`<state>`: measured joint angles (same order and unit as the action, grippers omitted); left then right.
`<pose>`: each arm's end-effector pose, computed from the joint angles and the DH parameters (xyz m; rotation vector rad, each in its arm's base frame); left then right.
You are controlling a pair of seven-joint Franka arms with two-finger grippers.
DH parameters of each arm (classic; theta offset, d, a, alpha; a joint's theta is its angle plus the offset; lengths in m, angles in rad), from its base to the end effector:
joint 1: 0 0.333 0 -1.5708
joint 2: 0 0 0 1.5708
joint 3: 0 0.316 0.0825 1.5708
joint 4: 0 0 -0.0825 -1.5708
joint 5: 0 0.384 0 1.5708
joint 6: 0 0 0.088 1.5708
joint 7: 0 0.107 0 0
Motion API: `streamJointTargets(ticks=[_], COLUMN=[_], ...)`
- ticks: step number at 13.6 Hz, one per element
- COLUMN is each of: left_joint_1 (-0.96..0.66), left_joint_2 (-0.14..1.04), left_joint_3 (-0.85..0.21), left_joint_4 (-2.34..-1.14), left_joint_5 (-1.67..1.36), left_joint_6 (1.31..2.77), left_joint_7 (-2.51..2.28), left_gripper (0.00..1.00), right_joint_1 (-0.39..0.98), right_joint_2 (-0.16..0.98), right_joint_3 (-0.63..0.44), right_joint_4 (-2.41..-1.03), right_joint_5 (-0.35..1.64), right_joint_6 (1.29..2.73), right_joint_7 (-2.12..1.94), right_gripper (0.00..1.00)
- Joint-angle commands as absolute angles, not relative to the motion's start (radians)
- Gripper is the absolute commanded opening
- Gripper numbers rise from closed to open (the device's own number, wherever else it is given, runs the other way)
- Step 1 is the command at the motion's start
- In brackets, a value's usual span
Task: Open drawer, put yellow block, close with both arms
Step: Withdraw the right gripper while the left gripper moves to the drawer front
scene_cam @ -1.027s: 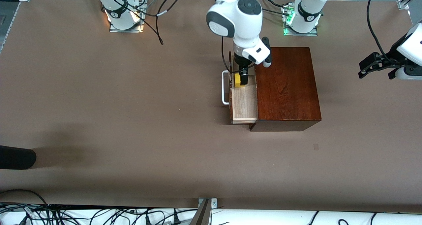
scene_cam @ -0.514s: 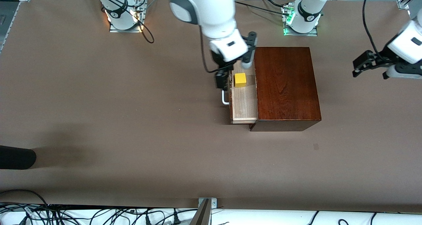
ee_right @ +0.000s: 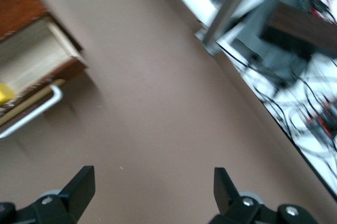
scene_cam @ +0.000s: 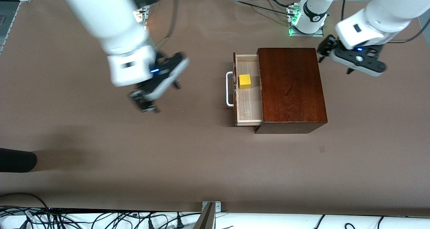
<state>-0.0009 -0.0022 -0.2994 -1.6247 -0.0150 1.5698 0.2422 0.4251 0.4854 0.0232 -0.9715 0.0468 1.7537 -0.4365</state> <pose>0.5266 -0.1649 0.6002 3.0135 -0.8374 -0.0832 0.6384 0.3061 0.6232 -2.7592 -1.2971 -0.4556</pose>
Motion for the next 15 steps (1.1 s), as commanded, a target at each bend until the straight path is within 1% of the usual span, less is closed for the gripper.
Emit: streamJointTargets(ticks=[1, 2, 4, 6, 8, 9, 11, 13, 15], left_joint_1=[0.000, -0.008, -0.020, -0.021, -0.037, -0.054, -0.090, -0.121, -0.197], left_joint_2=[0.050, 0.072, 0.109, 0.146, 0.236, 0.274, 0.330, 0.385, 0.429], left_joint_3=[-0.386, -0.421, -0.477, -0.555, -0.641, -0.658, -0.657, -0.658, -0.653], left_joint_4=[-1.605, -1.605, -1.600, -1.592, -1.588, -1.588, -1.589, -1.589, -1.589], left_joint_5=[-0.049, -0.060, -0.078, -0.084, -0.077, -0.069, -0.026, 0.047, 0.163], left_joint_6=[1.554, 1.562, 1.586, 1.653, 1.722, 1.777, 1.880, 1.943, 2.009], left_joint_7=[0.369, 0.402, 0.416, 0.445, 0.474, 0.504, 0.621, 0.682, 0.681], left_gripper=[1.00, 1.00, 1.00, 1.00, 1.00, 1.00, 1.00, 1.00, 1.00], right_joint_1=[0.309, 0.281, 0.247, 0.223, 0.216, 0.216, 0.216, 0.216, 0.222], right_joint_2=[0.408, 0.367, 0.238, 0.116, 0.025, -0.003, -0.021, -0.017, -0.014], right_joint_3=[0.021, 0.023, 0.021, 0.015, -0.026, -0.046, -0.095, -0.113, -0.115], right_joint_4=[-1.038, -1.076, -1.225, -1.371, -1.486, -1.530, -1.581, -1.595, -1.592], right_joint_5=[0.142, 0.150, 0.150, 0.150, 0.149, 0.143, 0.132, 0.124, 0.091], right_joint_6=[1.683, 1.660, 1.666, 1.664, 1.651, 1.648, 1.647, 1.646, 1.644], right_joint_7=[-0.427, -0.422, -0.408, -0.359, -0.311, -0.305, -0.293, -0.279, -0.230], right_gripper=[1.00, 1.00, 1.00, 1.00, 1.00, 1.00, 1.00, 1.00, 1.00])
